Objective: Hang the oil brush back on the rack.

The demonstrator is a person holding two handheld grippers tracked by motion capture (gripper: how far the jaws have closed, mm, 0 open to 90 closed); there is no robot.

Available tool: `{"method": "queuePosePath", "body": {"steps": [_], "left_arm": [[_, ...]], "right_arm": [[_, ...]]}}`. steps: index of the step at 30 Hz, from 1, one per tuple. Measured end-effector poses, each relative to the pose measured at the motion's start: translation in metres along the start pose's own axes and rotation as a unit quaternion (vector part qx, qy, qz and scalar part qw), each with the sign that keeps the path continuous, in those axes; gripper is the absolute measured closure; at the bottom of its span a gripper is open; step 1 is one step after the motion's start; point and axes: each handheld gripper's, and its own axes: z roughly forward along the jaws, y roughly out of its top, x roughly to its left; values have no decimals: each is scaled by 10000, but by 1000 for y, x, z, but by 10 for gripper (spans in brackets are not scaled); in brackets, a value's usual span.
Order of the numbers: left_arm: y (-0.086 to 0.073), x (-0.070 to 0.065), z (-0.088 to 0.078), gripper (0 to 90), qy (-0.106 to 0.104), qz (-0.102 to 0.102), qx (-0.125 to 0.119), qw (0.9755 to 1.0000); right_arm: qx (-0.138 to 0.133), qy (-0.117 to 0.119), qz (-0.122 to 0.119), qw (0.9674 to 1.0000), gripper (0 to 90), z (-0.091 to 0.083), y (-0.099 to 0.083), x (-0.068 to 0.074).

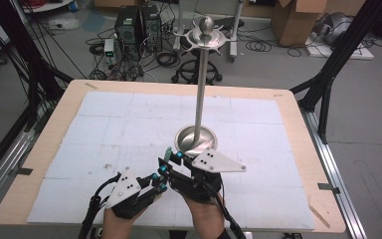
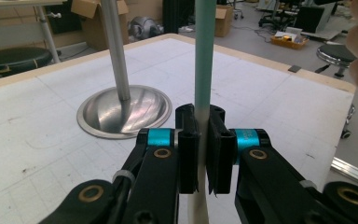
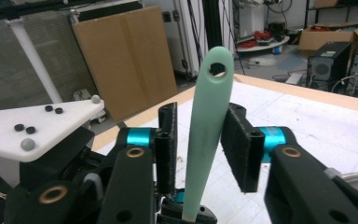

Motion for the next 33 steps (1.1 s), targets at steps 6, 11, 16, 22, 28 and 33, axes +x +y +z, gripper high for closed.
{"method": "queuePosePath", "body": {"steps": [6,11,16,22,28,33], "left_arm": [[1,-2,0,841,95,85,-3,9999],[0,-3,0,840,78,90,-23,9999],[1,-2,-2,838,33,76,-67,9999],[2,1,-5,810,-191,-13,-130,9997],[4,18,-12,508,-709,-337,-123,9968],[10,33,-21,425,-1569,-438,-129,9866]], "right_arm": [[33,-23,-31,10000,730,-1,2,1],[81,44,-9,10000,742,-1,3,2],[122,126,-70,9998,748,-3,5,3],[14,335,-312,9990,752,-6,7,6],[40,577,-549,9968,752,-13,11,1],[96,807,-673,9944,752,-21,12,-4]]}}
